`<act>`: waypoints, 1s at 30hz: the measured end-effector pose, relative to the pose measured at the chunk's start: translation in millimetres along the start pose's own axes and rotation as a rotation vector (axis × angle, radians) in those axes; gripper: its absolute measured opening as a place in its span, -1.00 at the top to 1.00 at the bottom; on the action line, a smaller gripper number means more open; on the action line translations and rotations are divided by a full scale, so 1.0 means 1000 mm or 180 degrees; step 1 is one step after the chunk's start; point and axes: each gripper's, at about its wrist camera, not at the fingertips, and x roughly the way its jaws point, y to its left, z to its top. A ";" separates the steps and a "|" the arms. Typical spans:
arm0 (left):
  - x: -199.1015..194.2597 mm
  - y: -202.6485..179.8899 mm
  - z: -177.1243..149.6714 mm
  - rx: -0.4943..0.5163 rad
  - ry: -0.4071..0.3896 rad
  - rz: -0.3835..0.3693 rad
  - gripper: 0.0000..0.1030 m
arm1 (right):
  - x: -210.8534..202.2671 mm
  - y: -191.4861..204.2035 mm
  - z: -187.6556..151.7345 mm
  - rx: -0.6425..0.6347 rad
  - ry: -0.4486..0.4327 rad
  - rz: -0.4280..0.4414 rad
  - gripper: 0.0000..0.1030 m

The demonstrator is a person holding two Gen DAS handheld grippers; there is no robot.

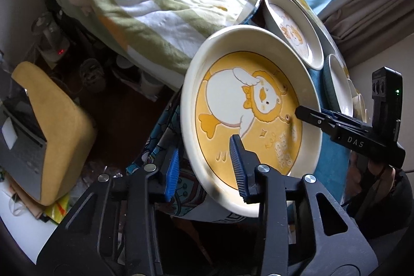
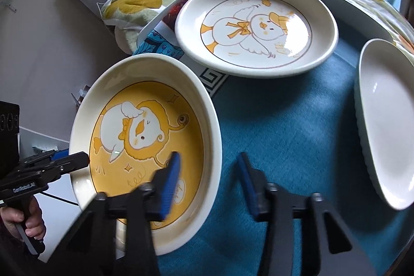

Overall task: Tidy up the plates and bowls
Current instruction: 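Reach the left gripper to the yellow lion-print plate rim and grasp, then lift the yellow plate with the left gripper, set it beside the pink bowl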

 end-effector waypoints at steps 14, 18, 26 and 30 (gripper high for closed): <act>0.005 -0.015 -0.001 0.0292 0.0036 0.0347 0.70 | 0.007 0.002 0.007 -0.0099 0.0091 0.0094 0.69; -0.001 -0.027 -0.003 0.0520 -0.0074 0.0476 0.70 | 0.005 0.007 0.006 -0.0135 0.0017 0.0032 0.69; -0.012 -0.036 -0.001 0.0674 -0.0186 0.0535 0.70 | -0.009 0.018 -0.005 -0.0313 -0.0189 -0.0178 0.70; -0.021 -0.050 -0.003 0.0819 -0.0245 0.0521 0.70 | -0.024 0.019 -0.015 -0.0290 -0.0355 -0.0283 0.70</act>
